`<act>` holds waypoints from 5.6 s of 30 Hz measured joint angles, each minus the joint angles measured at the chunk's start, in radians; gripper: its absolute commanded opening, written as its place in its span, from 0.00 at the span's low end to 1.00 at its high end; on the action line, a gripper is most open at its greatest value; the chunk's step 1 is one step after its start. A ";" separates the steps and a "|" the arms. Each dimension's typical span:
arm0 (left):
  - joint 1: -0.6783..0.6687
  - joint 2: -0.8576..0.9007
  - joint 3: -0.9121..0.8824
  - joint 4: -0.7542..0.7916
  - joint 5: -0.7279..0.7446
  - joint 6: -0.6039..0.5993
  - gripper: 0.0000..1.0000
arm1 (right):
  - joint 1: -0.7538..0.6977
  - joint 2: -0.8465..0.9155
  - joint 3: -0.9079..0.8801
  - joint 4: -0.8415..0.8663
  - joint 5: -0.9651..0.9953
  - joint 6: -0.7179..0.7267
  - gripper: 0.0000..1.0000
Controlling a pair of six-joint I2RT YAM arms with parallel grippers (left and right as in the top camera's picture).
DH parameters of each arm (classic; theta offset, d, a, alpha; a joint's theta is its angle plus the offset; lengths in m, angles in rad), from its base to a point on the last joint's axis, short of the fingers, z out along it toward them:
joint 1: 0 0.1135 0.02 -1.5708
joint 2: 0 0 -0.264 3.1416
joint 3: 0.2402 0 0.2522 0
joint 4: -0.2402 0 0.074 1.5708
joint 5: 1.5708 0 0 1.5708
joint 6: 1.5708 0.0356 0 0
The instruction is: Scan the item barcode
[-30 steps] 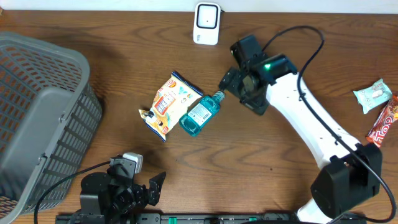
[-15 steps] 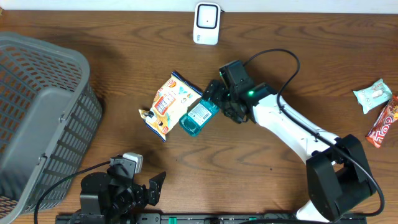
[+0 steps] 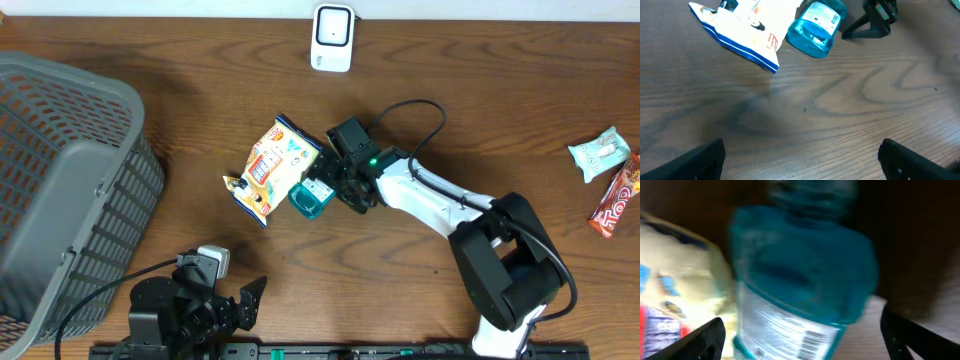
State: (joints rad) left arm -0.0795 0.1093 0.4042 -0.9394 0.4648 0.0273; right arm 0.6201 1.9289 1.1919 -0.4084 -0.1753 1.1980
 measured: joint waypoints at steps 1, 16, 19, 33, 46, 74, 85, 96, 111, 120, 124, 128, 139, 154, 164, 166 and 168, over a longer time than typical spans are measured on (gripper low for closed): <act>0.000 0.000 0.000 0.000 0.000 0.000 0.98 | 0.003 0.007 0.001 0.006 0.000 0.001 0.93; 0.000 0.000 0.000 0.000 0.000 0.000 0.98 | 0.009 0.048 0.027 0.027 0.015 -0.071 0.49; 0.000 0.000 0.000 0.000 0.000 0.000 0.98 | 0.010 0.053 0.027 0.035 0.022 -0.110 0.39; 0.000 0.000 0.000 0.000 0.000 0.000 0.98 | -0.043 0.028 0.033 -0.126 0.040 -0.360 0.26; 0.000 0.000 0.000 0.000 0.000 0.000 0.98 | -0.110 -0.073 -0.005 -0.441 0.146 -0.558 0.65; 0.000 0.000 0.000 0.000 0.000 0.000 0.98 | -0.199 -0.216 -0.005 -0.266 0.179 -0.648 0.99; 0.000 0.000 0.000 0.000 0.000 0.000 0.98 | -0.184 -0.025 -0.002 -0.202 -0.032 -0.647 0.99; 0.000 0.000 0.000 0.000 0.000 0.000 0.98 | -0.145 -0.013 0.002 -0.251 -0.004 -0.676 0.69; 0.000 0.000 0.000 0.000 0.000 0.000 0.98 | -0.139 -0.021 0.006 -0.304 0.015 -0.685 0.42; 0.000 0.000 0.000 0.000 0.000 0.000 0.98 | -0.160 -0.161 0.002 -0.419 0.132 -0.699 0.42; 0.000 0.000 0.000 0.000 0.000 0.000 0.98 | -0.160 -0.218 0.000 -0.483 0.238 -0.702 0.51; 0.000 0.000 0.000 0.000 0.000 0.000 0.98 | -0.160 -0.234 -0.001 -0.507 0.300 -0.707 0.63; 0.000 0.000 0.000 0.000 0.000 0.000 0.98 | -0.160 -0.234 -0.004 -0.388 0.188 -0.744 0.81; 0.000 0.000 0.000 0.000 0.000 0.000 0.98 | -0.159 -0.060 -0.035 -0.350 0.140 -0.760 0.55; 0.000 0.000 0.000 0.000 0.000 0.000 0.98 | -0.160 -0.062 -0.024 -0.369 0.125 -0.766 0.33; 0.000 0.000 0.000 0.000 0.000 0.000 0.98 | -0.162 -0.061 -0.020 -0.377 0.125 -0.766 0.29; 0.000 0.000 0.000 0.000 0.000 0.000 0.98 | -0.163 -0.060 -0.011 -0.399 0.129 -0.766 0.24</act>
State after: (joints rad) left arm -0.0795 0.1093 0.4042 -0.9394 0.4648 0.0273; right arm 0.4576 1.8690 1.1812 -0.8078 -0.0460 0.4316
